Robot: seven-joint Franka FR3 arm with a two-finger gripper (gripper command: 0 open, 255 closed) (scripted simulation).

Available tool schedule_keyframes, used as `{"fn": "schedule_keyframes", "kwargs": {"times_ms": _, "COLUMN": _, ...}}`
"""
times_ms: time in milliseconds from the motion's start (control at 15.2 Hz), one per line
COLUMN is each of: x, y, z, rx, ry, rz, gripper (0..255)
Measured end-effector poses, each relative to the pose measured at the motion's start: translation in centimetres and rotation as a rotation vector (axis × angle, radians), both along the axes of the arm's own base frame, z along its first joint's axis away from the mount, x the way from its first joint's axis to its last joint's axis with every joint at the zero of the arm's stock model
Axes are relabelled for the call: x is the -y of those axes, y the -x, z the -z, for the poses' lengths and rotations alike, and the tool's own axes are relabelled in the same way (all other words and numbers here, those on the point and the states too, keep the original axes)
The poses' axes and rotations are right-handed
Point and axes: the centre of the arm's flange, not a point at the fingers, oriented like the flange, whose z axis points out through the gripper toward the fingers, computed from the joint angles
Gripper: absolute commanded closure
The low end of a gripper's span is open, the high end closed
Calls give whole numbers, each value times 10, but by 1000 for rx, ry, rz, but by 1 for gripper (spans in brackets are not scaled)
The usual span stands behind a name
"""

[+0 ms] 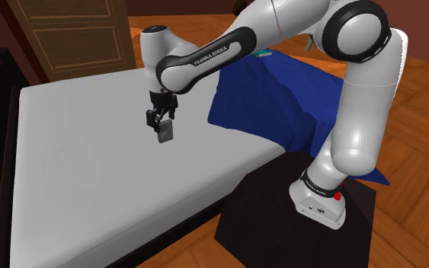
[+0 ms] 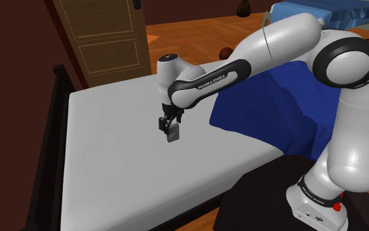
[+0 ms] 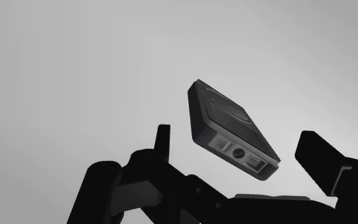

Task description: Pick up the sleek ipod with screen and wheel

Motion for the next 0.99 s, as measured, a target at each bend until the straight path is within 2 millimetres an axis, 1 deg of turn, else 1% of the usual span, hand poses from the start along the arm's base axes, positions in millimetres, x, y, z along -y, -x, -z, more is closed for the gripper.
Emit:
{"fn": "schedule_keyframes", "kwargs": {"times_ms": 198, "x": 1, "y": -2, "z": 16, "rx": 0, "ry": 0, "rz": 0, "gripper": 0}}
{"fn": "schedule_keyframes", "kwargs": {"times_ms": 264, "x": 1, "y": -1, "z": 18, "rx": 0, "ry": 0, "rz": 0, "gripper": 255}}
{"fn": "schedule_keyframes", "kwargs": {"times_ms": 858, "x": 0, "y": -1, "z": 19, "rx": 2, "ry": -1, "rz": 0, "gripper": 255}}
{"fn": "schedule_keyframes", "kwargs": {"times_ms": 990, "x": 0, "y": 0, "z": 17, "rx": 1, "ry": 0, "rz": 0, "gripper": 255}}
